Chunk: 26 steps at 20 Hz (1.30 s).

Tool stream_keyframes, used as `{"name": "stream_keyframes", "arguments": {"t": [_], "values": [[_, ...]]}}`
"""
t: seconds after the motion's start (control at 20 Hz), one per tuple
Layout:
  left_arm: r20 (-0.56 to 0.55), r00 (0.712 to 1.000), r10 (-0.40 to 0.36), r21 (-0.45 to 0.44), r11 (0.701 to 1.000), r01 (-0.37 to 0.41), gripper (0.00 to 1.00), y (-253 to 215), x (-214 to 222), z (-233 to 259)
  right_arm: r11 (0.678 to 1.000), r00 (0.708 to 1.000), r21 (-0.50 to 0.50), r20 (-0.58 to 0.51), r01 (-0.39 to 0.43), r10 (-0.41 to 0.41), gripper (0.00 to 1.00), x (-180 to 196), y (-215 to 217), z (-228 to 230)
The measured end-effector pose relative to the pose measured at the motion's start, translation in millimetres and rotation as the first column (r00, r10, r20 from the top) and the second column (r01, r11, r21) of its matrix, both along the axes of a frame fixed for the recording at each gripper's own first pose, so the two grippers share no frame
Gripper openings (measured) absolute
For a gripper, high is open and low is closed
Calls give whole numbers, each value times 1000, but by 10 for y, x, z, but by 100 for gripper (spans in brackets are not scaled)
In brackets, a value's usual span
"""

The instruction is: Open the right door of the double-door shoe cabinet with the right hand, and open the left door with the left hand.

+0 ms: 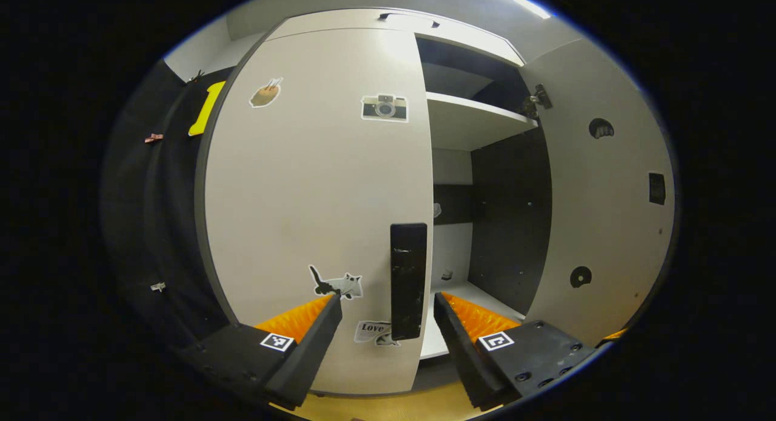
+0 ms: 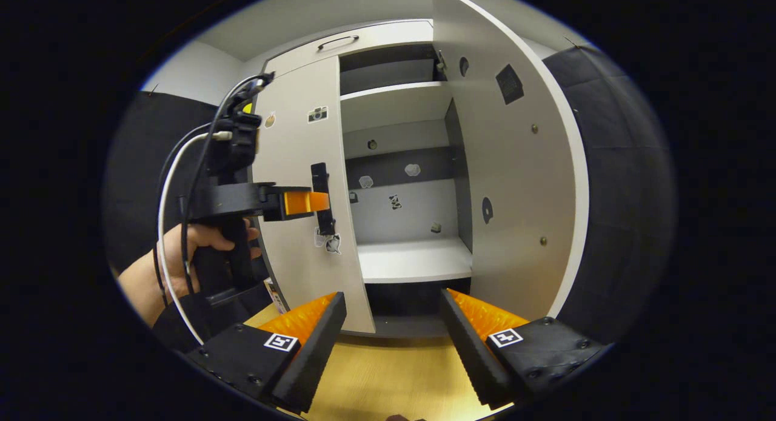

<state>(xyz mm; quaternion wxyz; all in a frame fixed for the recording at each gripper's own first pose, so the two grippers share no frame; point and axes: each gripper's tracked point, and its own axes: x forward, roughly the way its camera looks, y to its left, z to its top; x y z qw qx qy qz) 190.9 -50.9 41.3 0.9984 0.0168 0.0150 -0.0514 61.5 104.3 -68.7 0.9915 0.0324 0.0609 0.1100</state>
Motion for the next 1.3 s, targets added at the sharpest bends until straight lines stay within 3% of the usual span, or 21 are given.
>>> {"name": "stream_keyframes", "arguments": {"t": [0.25, 0.35, 0.4, 0.65, 0.75, 0.9, 1.1, 1.3], "values": [[-34, 999, 23, 15, 1000, -23, 93, -92, 248, -71, 999, 999, 17, 0, -47, 47, 98, 18, 76, -49], [-53, 997, 58, 17, 998, -57, 86, -80, 326, -123, 998, 998, -12, 3, -56, 56, 98, 36, 57, -91], [-51, 995, 89, 20, 996, -88, 76, -36, 353, -134, 998, 999, -18, 2, -53, 54, 98, 45, 23, -123], [-52, 996, 74, -6, 997, -74, 53, -147, 349, -143, 997, 996, 42, -48, -70, 72, 98, 123, -17, -243], [-51, 994, 91, -33, 995, -93, 36, -145, 364, -156, 996, 995, 37, -55, -76, 78, 98, 127, -27, -281], [-56, 994, 89, -36, 995, -91, 31, -156, 326, -164, 994, 993, 20, -62, -104, 105, 98, 102, 10, -327], [-65, 995, 77, -45, 996, -80, 12, -145, 354, -175, 992, 989, 28, -79, -121, 123, 98, 78, 42, -357], [-69, 994, 89, -39, 995, -92, 9, -139, 332, -182, 993, 990, 29, -80, -115, 117, 98, 56, -2, -328]]}}
